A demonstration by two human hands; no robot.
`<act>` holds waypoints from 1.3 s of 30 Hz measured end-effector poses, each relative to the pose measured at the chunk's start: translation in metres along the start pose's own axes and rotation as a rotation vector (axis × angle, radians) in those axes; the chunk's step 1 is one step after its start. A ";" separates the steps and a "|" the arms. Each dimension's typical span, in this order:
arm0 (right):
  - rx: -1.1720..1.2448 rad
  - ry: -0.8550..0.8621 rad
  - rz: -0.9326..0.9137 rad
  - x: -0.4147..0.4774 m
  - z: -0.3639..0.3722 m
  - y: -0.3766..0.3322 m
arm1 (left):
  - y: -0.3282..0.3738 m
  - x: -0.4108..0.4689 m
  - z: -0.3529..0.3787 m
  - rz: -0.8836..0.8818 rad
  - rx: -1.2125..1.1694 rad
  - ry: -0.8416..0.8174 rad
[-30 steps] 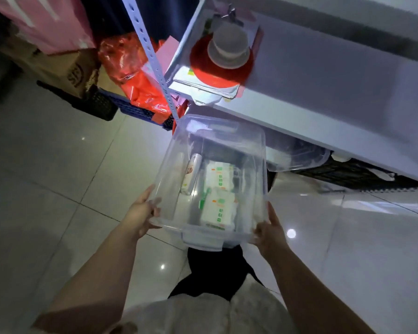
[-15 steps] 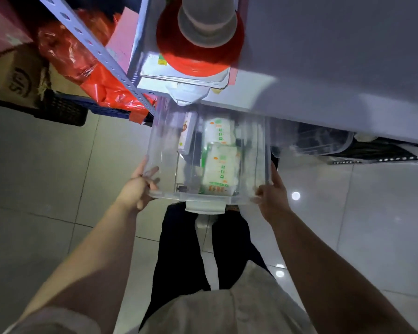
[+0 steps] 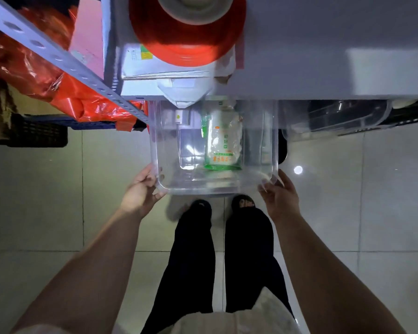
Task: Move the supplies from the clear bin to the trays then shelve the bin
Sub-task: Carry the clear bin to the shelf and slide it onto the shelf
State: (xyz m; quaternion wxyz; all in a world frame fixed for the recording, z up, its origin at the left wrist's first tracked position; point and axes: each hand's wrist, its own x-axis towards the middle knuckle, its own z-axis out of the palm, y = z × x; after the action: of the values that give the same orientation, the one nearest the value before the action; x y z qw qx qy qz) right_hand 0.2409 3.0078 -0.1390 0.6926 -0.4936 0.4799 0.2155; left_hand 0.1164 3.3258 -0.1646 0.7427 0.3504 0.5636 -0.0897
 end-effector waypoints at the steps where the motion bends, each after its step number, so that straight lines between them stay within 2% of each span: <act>1: 0.006 0.009 -0.012 0.003 0.006 -0.003 | 0.005 0.003 0.002 0.009 0.010 -0.006; 10: -0.103 0.016 -0.054 0.016 0.049 -0.030 | 0.059 0.012 0.041 0.142 0.243 0.096; 14: -0.081 0.043 -0.041 0.000 0.025 -0.043 | 0.056 -0.025 0.073 0.356 0.554 0.334; 16: -0.031 0.022 -0.013 -0.008 0.005 -0.054 | 0.052 -0.050 0.098 0.478 0.659 0.374; 19: 0.074 -0.005 0.033 -0.012 -0.032 -0.076 | 0.040 -0.084 0.147 0.589 0.750 0.288; 24: 0.214 -0.093 0.073 0.004 -0.097 -0.121 | 0.005 -0.123 0.259 0.586 0.731 0.121; 26: 0.335 -0.087 0.137 0.017 -0.116 -0.134 | -0.015 -0.130 0.310 0.511 0.675 0.025; 29: 0.575 -0.124 0.255 0.043 -0.132 -0.147 | -0.043 -0.128 0.379 0.287 0.590 -0.174; 32: 0.693 -0.148 0.338 0.076 -0.136 -0.145 | -0.059 -0.107 0.433 0.102 0.529 -0.307; 34: 0.709 -0.163 0.370 0.104 -0.134 -0.136 | -0.072 -0.087 0.459 0.167 0.676 -0.312; 37: 0.700 -0.211 0.407 0.149 -0.124 -0.117 | -0.097 -0.045 0.487 0.414 1.074 -0.196; 39: 0.715 -0.276 0.434 0.176 -0.113 -0.102 | -0.113 -0.020 0.502 0.554 1.228 -0.169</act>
State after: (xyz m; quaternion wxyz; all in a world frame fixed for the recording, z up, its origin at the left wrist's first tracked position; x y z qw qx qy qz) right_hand 0.3472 2.8338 -0.2509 0.8160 -0.0771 0.5200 0.2404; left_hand 0.4380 2.9252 -0.1348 0.4458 0.8320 0.2399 -0.2270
